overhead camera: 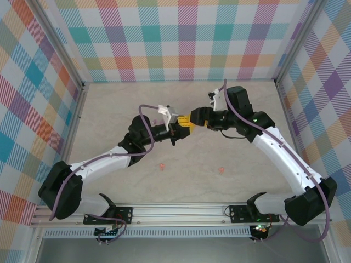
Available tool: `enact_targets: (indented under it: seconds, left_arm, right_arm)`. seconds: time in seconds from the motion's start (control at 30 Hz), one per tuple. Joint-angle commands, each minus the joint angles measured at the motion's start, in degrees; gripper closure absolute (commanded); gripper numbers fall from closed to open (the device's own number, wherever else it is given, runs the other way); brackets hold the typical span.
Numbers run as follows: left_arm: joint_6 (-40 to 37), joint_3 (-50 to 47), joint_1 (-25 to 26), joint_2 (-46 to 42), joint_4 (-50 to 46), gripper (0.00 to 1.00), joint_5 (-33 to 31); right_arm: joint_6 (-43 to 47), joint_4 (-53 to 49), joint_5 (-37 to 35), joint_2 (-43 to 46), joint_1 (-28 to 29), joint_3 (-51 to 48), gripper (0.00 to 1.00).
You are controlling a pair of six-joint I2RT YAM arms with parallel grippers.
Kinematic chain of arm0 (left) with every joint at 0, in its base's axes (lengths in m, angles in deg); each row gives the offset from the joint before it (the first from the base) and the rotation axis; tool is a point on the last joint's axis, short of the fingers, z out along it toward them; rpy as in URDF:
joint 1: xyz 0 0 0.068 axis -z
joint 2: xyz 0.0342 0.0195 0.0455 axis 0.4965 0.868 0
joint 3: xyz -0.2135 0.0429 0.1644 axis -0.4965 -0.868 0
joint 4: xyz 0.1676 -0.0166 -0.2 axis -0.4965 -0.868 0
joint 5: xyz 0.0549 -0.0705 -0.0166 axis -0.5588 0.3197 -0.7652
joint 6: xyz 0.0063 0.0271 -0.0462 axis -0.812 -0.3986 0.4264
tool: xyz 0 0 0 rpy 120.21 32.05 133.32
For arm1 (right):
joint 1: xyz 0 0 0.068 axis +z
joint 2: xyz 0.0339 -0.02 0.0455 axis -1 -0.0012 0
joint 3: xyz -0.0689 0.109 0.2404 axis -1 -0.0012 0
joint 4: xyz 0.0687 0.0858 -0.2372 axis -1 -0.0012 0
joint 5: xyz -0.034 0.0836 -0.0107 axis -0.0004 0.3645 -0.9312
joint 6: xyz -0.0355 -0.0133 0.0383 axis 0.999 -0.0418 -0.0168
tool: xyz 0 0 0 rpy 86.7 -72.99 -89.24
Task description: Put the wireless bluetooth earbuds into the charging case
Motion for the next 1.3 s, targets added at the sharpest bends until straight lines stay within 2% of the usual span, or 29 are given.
enact_targets:
  seconds: [0.0,0.2,0.3,0.37,0.47,0.53,0.6,0.67,0.77,0.83,1.07,1.27]
  left_arm:
    - [3.6,-3.58,-4.42,-3.72,-4.09,1.0,-0.66]
    - [3.86,-3.54,-5.64,-5.33,-6.61,1.0,1.82]
    - [4.27,-2.92,-5.81,-4.61,-6.53,1.0,2.96]
    - [5.1,-2.99,-6.23,-4.51,-5.37,1.0,2.92]
    - [8.75,-3.03,-8.04,-4.08,-2.79,1.0,4.16]
    - [11.8,-2.4,-10.01,-2.79,-0.72,1.0,7.77]
    - [14.86,-2.0,-11.6,-1.6,2.29,1.0,10.83]
    - [16.43,-1.82,-12.19,-1.14,4.24,1.0,12.28]
    - [16.88,-1.64,-12.15,-1.25,5.3,1.0,13.34]
    - [17.69,-1.89,-12.17,-1.38,6.09,1.0,13.42]
    - [22.71,-2.04,-12.16,-1.86,10.53,1.0,14.3]
    - [21.66,-4.14,-11.63,-3.65,8.69,1.0,13.95]
  right_arm:
    - [3.18,2.41,3.24,2.38,-4.66,0.61,0.35]
    - [1.0,8.57,10.87,1.06,-4.78,-1.02,0.22]
    - [1.26,9.68,11.61,0.37,-4.76,-0.95,0.2]
    - [3.25,8.8,10.6,0.58,-4.68,-1.11,0.23]
    - [5.8,8.17,7.96,1.96,-4.69,-3.13,0.4]
    - [5.78,8.11,6.0,2.52,-4.54,-4.17,0.52]
    - [5.54,9.1,5.82,2.12,-3.47,-4.56,0.57]
    - [6.58,8.67,4.3,0.91,-1.5,-3.86,0.58]
    - [8.02,6.85,3.16,-1.77,0.6,-1.98,0.46]
    - [7.83,7.42,4.1,-2.92,0.6,-1.88,0.44]
    - [7.29,10.16,4.06,-5.65,0.6,-2.2,0.45]
    - [4.41,12.99,3.64,-6.83,0.44,-0.8,0.46]
